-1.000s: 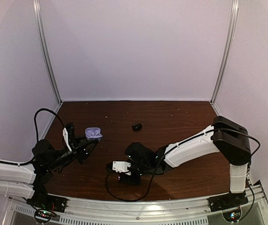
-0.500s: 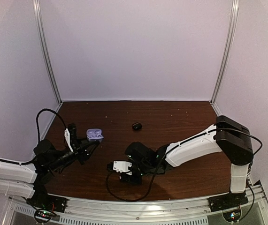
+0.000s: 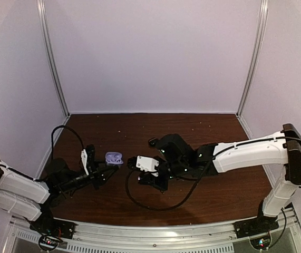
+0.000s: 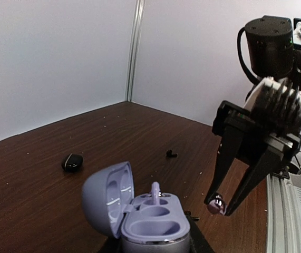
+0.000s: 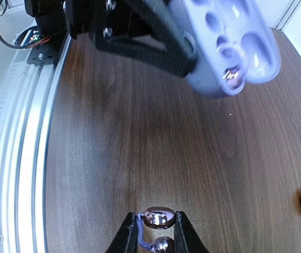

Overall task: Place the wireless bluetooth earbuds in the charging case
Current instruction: Pick up the left earbud from the center of the board, then insert the left earbud into the left side groove of the charging case.

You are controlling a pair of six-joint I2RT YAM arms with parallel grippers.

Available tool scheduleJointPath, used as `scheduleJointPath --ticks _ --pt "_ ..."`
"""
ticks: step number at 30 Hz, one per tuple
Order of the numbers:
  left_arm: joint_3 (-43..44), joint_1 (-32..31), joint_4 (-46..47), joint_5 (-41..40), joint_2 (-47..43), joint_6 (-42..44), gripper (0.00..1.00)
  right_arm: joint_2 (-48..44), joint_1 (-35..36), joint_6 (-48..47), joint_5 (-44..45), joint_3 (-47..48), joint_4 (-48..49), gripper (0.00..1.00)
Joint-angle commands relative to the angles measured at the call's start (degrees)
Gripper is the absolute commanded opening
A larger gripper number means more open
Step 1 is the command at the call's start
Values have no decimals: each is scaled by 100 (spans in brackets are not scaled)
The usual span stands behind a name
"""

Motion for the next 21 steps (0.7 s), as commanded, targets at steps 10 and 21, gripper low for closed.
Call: scheduleJointPath --ticks 10,21 --pt "557 -7 1486 1402 1252 221 0 -678 -26 66 -50 705 -638 17" --pt "832 -248 1808 1805 1723 232 0 -469 21 182 -233 1188 -696 17"
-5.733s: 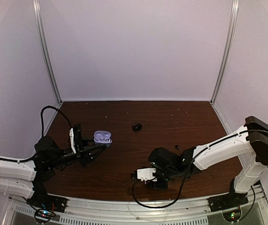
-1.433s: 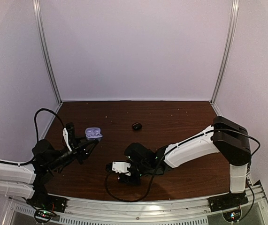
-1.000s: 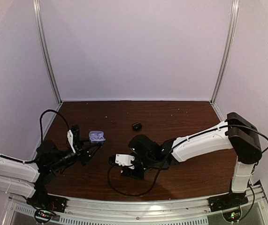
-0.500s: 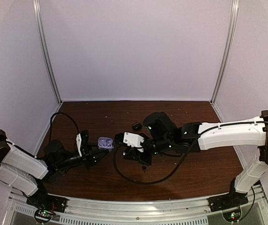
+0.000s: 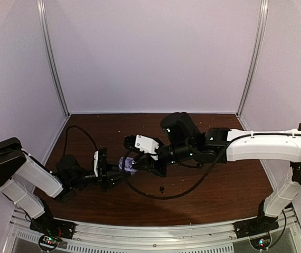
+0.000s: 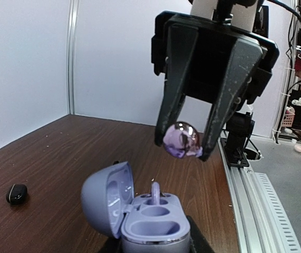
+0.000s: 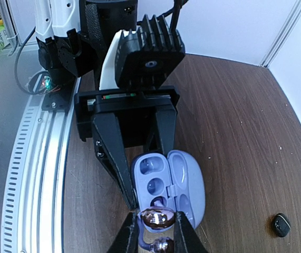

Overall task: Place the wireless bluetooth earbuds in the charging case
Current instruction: Insert the left earbud into the left side groove of the charging case.

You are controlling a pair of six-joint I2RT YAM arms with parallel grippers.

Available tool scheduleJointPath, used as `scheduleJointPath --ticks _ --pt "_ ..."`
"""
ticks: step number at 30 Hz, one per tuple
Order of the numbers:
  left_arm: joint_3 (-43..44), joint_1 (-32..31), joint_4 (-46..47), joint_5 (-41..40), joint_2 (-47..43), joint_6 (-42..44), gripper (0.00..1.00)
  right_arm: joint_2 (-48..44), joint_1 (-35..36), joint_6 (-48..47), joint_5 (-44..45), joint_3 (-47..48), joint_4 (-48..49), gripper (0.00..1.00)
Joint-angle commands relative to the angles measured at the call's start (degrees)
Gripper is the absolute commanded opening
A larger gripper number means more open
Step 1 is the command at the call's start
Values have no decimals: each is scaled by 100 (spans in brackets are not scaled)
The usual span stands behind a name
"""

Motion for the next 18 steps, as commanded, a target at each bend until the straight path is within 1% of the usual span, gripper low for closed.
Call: scheduleJointPath --ticks 1,18 --pt "197 -74 501 208 64 96 0 118 33 97 -137 312 -58 17" --pt "340 -216 404 318 -50 197 0 495 209 41 -248 699 -132 18"
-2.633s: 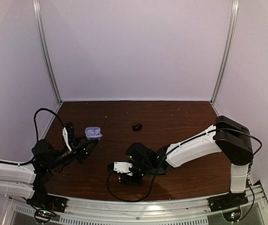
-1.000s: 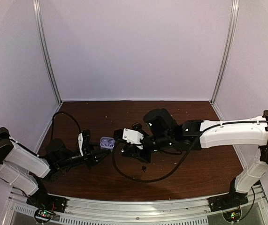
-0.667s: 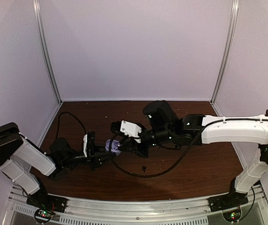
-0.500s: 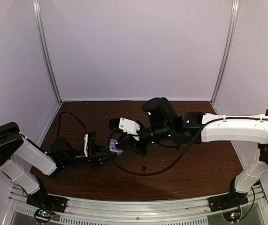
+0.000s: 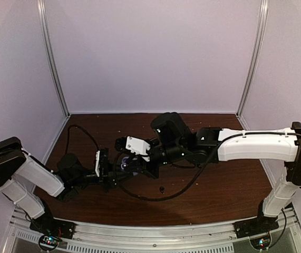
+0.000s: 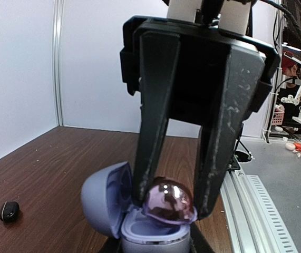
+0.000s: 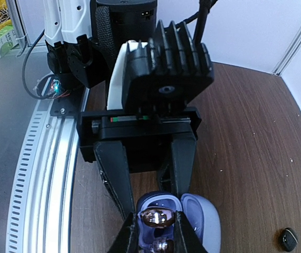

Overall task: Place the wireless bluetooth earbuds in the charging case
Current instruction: Insert the left earbud into the left side groove of the charging case.

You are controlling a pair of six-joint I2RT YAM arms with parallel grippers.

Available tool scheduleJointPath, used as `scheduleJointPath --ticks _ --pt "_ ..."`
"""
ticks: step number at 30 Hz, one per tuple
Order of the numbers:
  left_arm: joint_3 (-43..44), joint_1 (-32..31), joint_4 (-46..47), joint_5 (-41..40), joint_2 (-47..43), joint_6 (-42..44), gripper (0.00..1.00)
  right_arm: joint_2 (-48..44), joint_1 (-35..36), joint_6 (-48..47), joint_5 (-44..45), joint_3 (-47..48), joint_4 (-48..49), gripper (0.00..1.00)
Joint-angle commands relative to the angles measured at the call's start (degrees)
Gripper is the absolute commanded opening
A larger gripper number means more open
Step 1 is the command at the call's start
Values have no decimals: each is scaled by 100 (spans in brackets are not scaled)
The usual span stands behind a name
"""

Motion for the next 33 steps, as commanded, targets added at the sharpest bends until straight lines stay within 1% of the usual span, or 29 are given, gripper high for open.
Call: scheduleJointPath --ticks 1,4,14,17,22,25,33 --pt "127 -44 372 124 -65 111 0 75 47 25 -73 225 -74 18" --pt "131 -42 399 128 -73 102 0 96 57 24 -110 254 -90 21" --pt "123 -44 515 167 -128 56 0 158 67 -9 -87 251 -136 24" --pt "119 -43 582 206 -133 13 0 179 65 -8 -109 269 -136 29" --pt "69 -43 730 200 -133 -65 0 153 74 -17 -100 278 -144 34" --pt "38 -44 792 194 -131 -89 0 142 70 -30 -77 280 -136 34" --pt "11 -42 852 172 -145 -131 0 -10 143 -37 2 464 -120 43"
